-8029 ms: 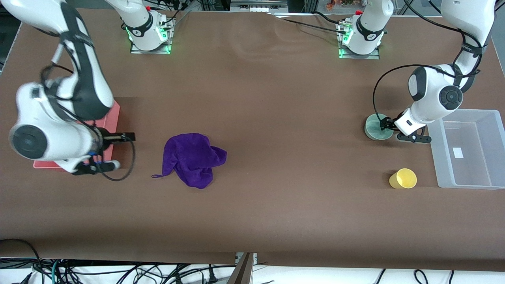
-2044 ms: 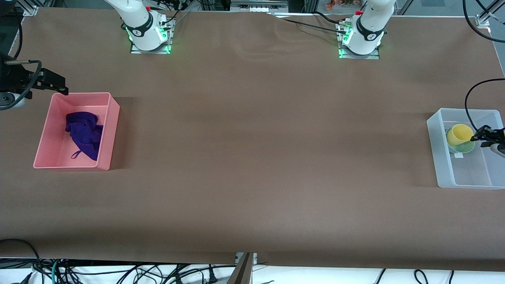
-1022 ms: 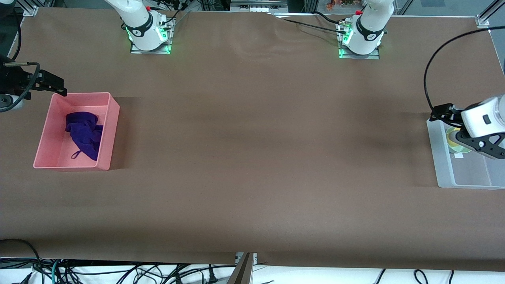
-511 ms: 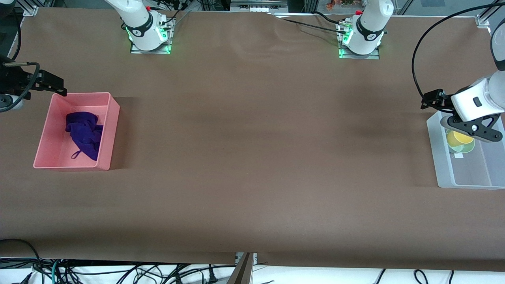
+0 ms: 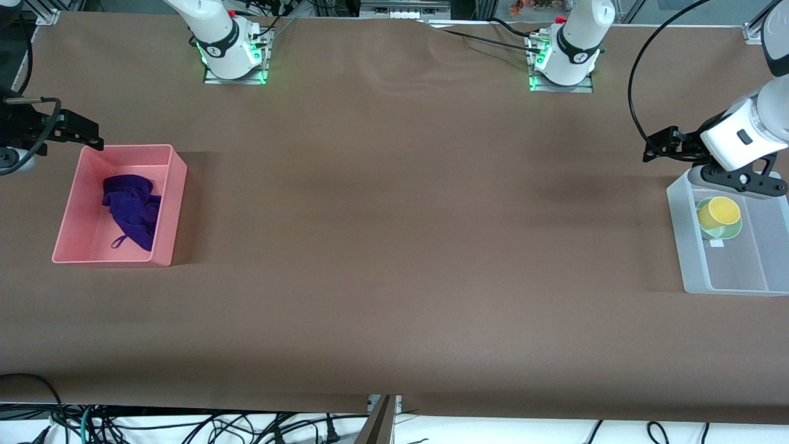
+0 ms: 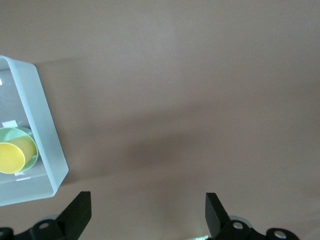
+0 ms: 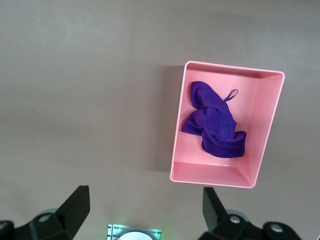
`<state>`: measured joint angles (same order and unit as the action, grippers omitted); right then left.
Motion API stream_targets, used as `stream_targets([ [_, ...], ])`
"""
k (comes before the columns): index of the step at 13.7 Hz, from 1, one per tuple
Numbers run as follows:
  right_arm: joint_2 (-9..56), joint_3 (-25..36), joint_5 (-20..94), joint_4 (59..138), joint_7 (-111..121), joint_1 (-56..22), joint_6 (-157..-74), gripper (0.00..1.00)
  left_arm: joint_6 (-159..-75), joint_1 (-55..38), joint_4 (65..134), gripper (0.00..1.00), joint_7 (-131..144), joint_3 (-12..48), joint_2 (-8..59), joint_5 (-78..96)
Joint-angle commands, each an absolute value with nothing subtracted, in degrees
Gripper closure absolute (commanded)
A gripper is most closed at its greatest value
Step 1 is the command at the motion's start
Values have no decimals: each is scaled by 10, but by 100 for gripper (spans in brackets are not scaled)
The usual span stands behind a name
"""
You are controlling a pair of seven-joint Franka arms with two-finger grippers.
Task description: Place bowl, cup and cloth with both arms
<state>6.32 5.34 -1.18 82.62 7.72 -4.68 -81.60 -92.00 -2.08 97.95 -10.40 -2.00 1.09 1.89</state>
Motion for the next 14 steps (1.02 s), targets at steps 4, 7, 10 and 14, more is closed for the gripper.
stream_targets([
  [4, 57, 51, -16, 832, 76, -44, -819, 0, -976, -8, 1056, 0, -45, 17, -60, 18],
  [7, 57, 51, -17, 832, 76, -44, -819, 0, -976, 18, 1055, 0, -41, 42, -61, 18],
  [10, 57, 51, -16, 832, 76, -44, -819, 0, -976, 20, 1054, 0, -47, 42, -58, 18],
  [14, 57, 52, -16, 832, 76, -43, -819, 0, -973, 40, 1013, 0, -45, 61, -28, 18],
])
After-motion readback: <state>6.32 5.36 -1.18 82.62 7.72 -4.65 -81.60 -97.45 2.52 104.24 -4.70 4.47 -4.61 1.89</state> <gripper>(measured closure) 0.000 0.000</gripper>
